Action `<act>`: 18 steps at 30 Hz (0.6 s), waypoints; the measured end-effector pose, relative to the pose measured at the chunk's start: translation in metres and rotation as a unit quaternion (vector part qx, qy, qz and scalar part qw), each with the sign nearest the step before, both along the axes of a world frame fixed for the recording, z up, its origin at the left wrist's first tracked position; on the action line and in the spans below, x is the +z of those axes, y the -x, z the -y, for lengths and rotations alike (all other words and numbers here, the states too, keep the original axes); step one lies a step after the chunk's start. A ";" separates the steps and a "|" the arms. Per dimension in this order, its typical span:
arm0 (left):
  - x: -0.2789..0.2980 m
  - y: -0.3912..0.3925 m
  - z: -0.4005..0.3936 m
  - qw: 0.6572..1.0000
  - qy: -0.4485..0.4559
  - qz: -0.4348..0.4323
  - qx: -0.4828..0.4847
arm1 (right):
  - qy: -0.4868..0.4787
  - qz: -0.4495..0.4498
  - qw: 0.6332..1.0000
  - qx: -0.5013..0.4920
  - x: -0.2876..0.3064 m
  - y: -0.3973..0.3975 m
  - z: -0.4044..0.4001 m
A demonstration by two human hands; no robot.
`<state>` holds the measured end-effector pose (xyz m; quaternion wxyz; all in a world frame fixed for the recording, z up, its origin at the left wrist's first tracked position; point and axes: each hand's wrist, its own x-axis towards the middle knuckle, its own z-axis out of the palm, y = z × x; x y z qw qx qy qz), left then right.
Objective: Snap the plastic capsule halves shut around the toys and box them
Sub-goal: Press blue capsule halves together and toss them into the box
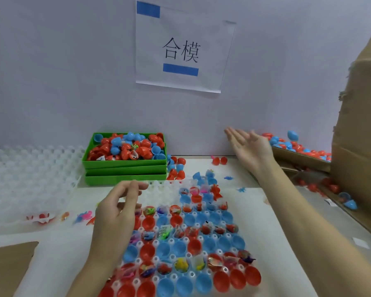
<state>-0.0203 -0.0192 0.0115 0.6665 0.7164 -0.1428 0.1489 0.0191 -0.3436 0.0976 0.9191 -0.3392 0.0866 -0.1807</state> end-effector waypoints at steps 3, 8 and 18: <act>-0.001 -0.001 0.000 1.000 -0.015 -0.004 0.008 | 0.147 -0.031 0.987 0.062 -0.034 0.004 -0.012; -0.003 -0.001 -0.001 0.999 -0.046 -0.014 0.002 | 0.381 -0.110 0.918 0.022 -0.062 0.018 -0.053; -0.007 -0.003 -0.002 0.997 -0.076 -0.006 0.006 | 0.833 -0.124 0.535 0.071 -0.070 0.012 -0.070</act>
